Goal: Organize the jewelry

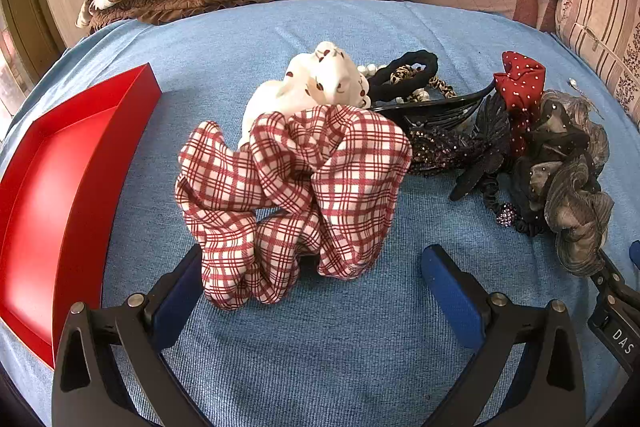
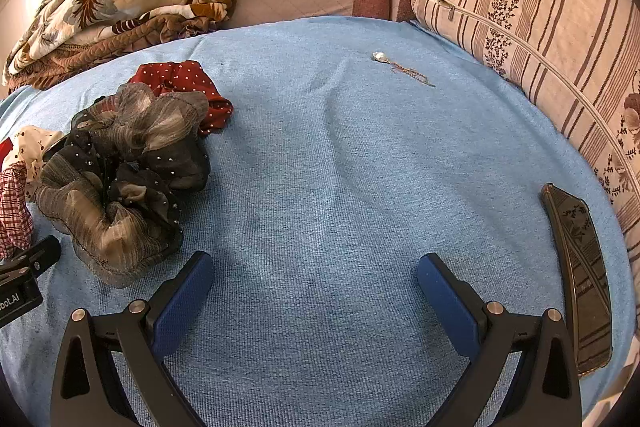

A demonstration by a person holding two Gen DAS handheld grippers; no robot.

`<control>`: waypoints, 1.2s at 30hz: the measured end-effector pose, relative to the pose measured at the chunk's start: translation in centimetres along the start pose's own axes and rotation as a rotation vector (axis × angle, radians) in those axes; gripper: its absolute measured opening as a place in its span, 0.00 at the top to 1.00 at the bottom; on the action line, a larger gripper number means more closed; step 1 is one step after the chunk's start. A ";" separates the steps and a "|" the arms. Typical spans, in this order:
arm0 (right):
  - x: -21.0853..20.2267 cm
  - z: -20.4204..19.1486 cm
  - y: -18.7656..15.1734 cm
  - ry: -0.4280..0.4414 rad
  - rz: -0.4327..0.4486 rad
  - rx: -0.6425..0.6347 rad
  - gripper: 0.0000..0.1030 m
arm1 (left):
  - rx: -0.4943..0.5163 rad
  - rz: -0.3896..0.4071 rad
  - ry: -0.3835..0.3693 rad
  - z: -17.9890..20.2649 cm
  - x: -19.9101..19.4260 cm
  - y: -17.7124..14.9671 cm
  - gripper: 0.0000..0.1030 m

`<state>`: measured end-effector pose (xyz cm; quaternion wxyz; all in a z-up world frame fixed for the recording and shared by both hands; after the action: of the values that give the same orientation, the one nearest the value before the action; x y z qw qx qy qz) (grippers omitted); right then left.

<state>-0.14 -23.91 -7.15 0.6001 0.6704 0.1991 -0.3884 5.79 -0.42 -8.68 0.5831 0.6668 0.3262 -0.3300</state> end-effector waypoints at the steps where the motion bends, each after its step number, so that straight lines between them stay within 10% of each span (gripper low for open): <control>1: 0.0 0.0 0.0 0.000 0.000 0.000 0.00 | 0.000 0.000 0.000 0.0 0.0 0.0 0.00; 36: 0.1 0.2 -0.1 0.018 -0.010 0.010 0.00 | 0.001 -0.003 -0.029 -0.2 -0.4 0.0 0.00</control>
<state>-0.20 -24.11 -7.25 0.5929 0.6757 0.2060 -0.3865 5.58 -0.24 -8.35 0.5869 0.6619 0.3183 -0.3407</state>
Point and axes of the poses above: each gripper's, at about its wrist camera, not at the fingertips, and x roughly the way its jaws point, z to its right, y to its top, the point moved 10 cm from there along x, roughly the way its jaws point, and after that the axes turned 3 degrees about y, right-handed, at the moved point
